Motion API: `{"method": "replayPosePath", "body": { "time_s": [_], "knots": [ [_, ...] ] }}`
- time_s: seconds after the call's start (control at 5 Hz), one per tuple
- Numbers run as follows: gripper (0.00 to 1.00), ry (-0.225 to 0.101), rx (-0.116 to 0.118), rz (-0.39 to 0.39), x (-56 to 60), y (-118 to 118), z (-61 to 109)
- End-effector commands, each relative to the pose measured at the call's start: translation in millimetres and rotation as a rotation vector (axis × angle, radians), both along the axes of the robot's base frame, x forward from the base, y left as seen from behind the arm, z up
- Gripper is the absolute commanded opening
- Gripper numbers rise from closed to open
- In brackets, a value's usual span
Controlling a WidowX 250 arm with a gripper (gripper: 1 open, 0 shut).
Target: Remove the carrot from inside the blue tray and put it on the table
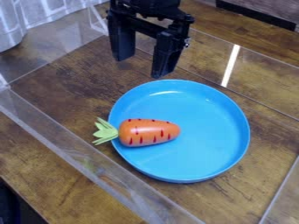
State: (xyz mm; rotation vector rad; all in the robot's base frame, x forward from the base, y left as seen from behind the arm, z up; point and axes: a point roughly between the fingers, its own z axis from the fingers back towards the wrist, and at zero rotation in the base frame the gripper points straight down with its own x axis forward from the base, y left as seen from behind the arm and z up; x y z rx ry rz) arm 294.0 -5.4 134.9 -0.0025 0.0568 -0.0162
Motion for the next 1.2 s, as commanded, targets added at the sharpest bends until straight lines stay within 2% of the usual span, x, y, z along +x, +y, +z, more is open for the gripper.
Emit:
{"method": "replayPosePath", "body": {
  "time_s": [0.0, 0.4, 0.6, 0.8, 1.0],
  "knots": [
    [1.00, 0.017, -0.002, -0.048, 0.0, -1.7, -8.2],
    [1.00, 0.022, -0.011, -0.294, -0.9, -11.6, -43.6],
    [1.00, 0.020, 0.001, -0.408, -0.1, -17.8, -58.8],
    [1.00, -0.002, 0.003, -0.419, 3.7, -18.2, -54.3],
    [1.00, -0.011, -0.001, -0.422, 5.6, -16.7, -55.5]
  ]
}}
